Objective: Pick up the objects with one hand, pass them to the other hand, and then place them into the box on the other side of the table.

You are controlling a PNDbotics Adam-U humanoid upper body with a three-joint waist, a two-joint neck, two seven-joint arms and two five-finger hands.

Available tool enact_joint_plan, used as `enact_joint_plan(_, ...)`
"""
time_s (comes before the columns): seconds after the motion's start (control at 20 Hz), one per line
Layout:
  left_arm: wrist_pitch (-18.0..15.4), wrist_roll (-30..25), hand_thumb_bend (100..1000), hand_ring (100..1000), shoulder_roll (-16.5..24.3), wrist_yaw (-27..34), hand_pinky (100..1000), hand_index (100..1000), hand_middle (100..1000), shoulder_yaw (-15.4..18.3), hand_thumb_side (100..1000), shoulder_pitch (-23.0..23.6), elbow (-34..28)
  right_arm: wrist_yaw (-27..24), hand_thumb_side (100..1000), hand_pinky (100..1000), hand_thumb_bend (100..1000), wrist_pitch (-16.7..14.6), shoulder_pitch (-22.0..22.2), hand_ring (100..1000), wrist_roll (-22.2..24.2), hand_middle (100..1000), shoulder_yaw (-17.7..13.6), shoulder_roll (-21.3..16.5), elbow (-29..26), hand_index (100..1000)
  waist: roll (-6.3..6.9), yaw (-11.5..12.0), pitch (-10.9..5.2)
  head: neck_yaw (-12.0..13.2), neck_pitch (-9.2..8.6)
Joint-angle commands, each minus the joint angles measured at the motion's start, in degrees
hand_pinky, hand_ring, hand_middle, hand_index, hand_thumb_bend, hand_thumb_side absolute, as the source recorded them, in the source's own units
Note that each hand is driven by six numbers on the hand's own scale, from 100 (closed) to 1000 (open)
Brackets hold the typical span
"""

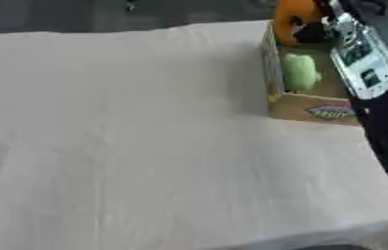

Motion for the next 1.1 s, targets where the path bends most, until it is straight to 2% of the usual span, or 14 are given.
enact_joint_plan(0.05, 0.39, 0.73, 342, 683, 2.32, 0.20, 660, 773, 626, 1.44, 317, -0.09, -1.22, 0.48, 100, 884, 100, 0.43, -0.16, 809, -1.52, 474, -1.77, -3.06, 0.79, 666, -0.04, 0.04, -0.92, 0.06, -0.92)
enact_joint_plan(0.3, 0.76, 1.40, 347, 683, 2.76, 0.29, 660, 774, 627, 2.24, 315, 0.36, -1.19, 0.64, 100, 879, 100, 0.56, 1.45, 814, -2.75, 498, -2.34, -3.88, 2.12, 690, -0.07, 0.01, -0.89, 0.05, -0.97)
enact_joint_plan(0.4, 0.85, 1.62, 349, 684, 2.91, 0.30, 660, 774, 627, 2.54, 314, 0.39, -1.28, 0.96, 100, 884, 102, 0.47, 1.93, 858, -2.73, 597, -2.43, -4.02, 2.50, 778, -0.04, 0.03, -0.90, 0.13, -0.94)
enact_joint_plan(0.45, 0.88, 1.69, 349, 684, 3.00, 0.33, 660, 775, 627, 2.63, 315, 0.40, -1.34, 1.34, 100, 894, 169, 0.16, 2.11, 898, -2.24, 688, -2.30, -4.06, 2.56, 850, -0.03, 0.04, -0.90, 0.19, -0.92)
enact_joint_plan(0.5, 0.91, 1.71, 350, 684, 3.08, 0.36, 660, 775, 628, 2.68, 315, 0.40, -1.37, 1.95, 140, 911, 217, -0.30, 2.23, 948, -1.43, 780, -2.18, -4.12, 2.56, 921, -0.03, 0.04, -0.90, 0.23, -0.89)
enact_joint_plan(0.55, 0.94, 1.72, 349, 684, 3.15, 0.39, 660, 775, 628, 2.72, 317, 0.41, -1.38, 2.82, 138, 922, 241, -0.87, 2.34, 971, -0.45, 814, -2.07, -4.18, 2.55, 947, -0.04, 0.04, -0.91, 0.27, -0.84)
enact_joint_plan(0.8, 1.11, 1.87, 348, 684, 3.28, 0.51, 660, 776, 628, 2.87, 317, 0.56, -1.26, 6.25, 100, 952, 318, -2.59, 2.51, 1000, 3.58, 874, -2.57, -4.08, 3.08, 994, -0.07, 0.04, -0.89, 0.54, -0.74)
enact_joint_plan(0.95, 1.22, 1.96, 350, 685, 3.38, 0.52, 660, 776, 628, 2.96, 316, 0.66, -1.09, 6.71, 100, 966, 377, -2.45, 2.44, 1000, 3.91, 898, -3.06, -4.00, 3.18, 1000, -0.07, 0.01, -0.89, 0.76, -0.61)
enact_joint_plan(1.1, 1.28, 2.09, 349, 685, 3.40, 0.57, 659, 777, 628, 3.01, 316, 0.68, -0.94, 6.83, 100, 969, 398, -1.87, 2.34, 1000, 3.30, 899, -3.29, -3.96, 3.21, 1000, -0.05, -0.01, -0.91, 0.86, -0.51)
